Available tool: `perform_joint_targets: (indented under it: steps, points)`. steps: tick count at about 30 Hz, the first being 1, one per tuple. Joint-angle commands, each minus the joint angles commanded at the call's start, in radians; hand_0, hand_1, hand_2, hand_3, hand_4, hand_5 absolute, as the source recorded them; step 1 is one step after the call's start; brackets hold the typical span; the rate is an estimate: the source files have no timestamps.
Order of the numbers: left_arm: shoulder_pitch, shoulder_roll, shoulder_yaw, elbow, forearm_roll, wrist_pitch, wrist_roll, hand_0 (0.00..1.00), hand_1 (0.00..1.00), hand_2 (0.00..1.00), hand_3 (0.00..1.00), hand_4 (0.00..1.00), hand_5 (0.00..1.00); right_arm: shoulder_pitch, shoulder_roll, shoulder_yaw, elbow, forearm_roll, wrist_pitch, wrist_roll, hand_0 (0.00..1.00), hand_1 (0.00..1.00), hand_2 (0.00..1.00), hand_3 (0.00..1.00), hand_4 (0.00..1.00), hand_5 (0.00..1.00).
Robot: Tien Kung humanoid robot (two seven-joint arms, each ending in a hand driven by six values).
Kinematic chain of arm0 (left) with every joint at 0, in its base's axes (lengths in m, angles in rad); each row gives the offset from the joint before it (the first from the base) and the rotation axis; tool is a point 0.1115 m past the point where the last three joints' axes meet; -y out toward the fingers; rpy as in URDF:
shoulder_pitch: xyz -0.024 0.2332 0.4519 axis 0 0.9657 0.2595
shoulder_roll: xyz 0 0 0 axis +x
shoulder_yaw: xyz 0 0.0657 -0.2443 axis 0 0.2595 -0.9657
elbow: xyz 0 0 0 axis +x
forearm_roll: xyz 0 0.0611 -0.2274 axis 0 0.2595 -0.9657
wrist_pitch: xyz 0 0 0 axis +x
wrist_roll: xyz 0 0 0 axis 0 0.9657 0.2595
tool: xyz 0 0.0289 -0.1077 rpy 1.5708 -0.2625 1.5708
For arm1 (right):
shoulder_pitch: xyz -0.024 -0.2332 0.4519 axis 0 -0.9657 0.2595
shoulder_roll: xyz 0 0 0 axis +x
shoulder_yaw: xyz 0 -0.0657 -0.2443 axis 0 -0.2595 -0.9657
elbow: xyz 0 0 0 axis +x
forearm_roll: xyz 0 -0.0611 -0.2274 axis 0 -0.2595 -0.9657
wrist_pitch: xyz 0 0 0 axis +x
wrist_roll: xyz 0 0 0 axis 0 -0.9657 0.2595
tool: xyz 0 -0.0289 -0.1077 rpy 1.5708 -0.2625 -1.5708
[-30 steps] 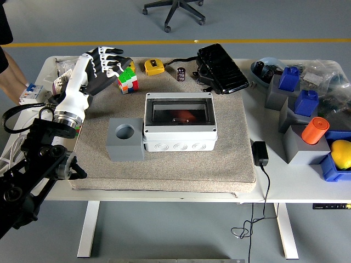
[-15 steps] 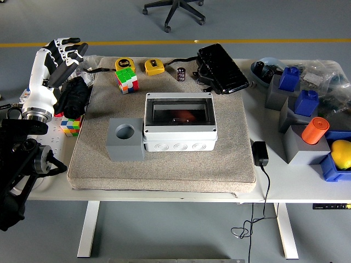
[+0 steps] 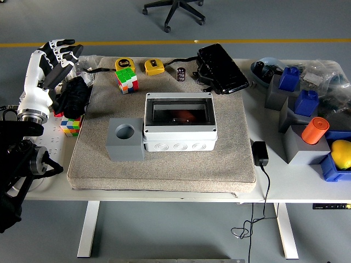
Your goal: Fetch the battery,place it into the box,close the lid of the box
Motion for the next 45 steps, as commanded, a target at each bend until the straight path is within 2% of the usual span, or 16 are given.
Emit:
perform_joint_targets:
  steps: [10,12,45]
  points:
    - [0.012,0.002,-0.024,-0.007,0.002,-0.002,0.002,0.554,0.632,0.597,0.598,0.944,0.461,0.007,-0.003,0.005,0.003,0.0,-0.006,-0.001,0.627,0.671,0.672,0.554,0.982,0.569]
    - [0.013,0.002,-0.025,-0.008,0.0,-0.002,0.003,0.581,0.634,0.597,0.598,0.942,0.464,0.006,-0.002,0.004,0.002,0.002,-0.007,-0.001,0.635,0.669,0.679,0.561,0.983,0.575]
    - [0.025,-0.003,-0.005,-0.019,-0.001,-0.006,0.019,0.592,0.634,0.595,0.6,0.94,0.468,-0.005,-0.001,0.019,0.001,-0.011,-0.01,-0.013,0.651,0.684,0.683,0.579,0.985,0.583]
